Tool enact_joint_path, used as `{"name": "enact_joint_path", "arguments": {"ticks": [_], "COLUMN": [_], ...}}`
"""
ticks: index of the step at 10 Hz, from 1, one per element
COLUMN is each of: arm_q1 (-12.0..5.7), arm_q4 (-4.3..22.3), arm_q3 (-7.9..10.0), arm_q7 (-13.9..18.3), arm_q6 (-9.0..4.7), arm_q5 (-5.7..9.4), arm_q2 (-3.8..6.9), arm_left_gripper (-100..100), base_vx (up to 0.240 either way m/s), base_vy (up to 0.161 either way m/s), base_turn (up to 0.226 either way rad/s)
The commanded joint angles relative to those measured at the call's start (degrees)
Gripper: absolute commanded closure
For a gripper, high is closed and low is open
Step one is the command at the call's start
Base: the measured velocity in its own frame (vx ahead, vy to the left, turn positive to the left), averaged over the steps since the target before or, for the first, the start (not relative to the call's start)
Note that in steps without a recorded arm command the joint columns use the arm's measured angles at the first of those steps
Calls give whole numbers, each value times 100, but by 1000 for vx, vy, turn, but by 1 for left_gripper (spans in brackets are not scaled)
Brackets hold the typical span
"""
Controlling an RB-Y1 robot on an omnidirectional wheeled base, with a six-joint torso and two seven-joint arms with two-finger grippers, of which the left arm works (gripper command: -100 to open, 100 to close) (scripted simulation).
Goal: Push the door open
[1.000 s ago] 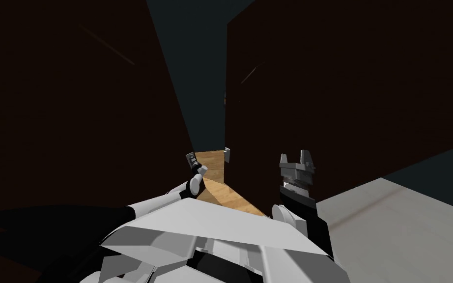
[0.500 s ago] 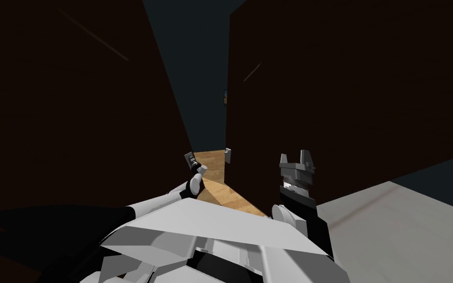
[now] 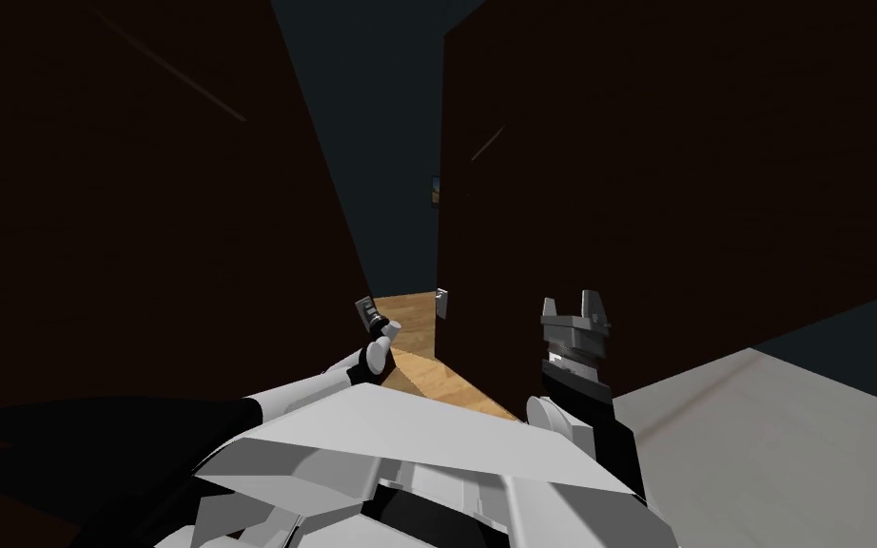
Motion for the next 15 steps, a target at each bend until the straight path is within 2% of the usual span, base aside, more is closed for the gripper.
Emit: {"name": "enact_joint_path", "arguments": {"ticks": [1,4,5,7,8,10,11,13,15], "arm_q1": [77,60,43,43,26,26,-8,-8,-42], "arm_q4": [-286,-397,-394,-394,-390,-338,-381,-381,-373], "arm_q3": [39,107,176,176,246,246,385,385,525], "arm_q7": [-51,-95,-140,-140,-185,-185,-276,-276,-367], "arm_q6": [15,-67,-150,-150,-235,-235,-404,-404,-572], "arm_q5": [14,57,99,99,143,143,230,230,317], "arm_q2": [2,10,16,16,18,18,21,21,11], "arm_left_gripper": [100,100,100,100,100,100,100,100,100], "base_vx": [-10,15,36,21,18,22,45,29,49], "base_vy": [-9,22,58,42,45,40,71,64,66], "base_turn": [-7,-30,-73,-9,-63,-28,-127,-29,-81]}}
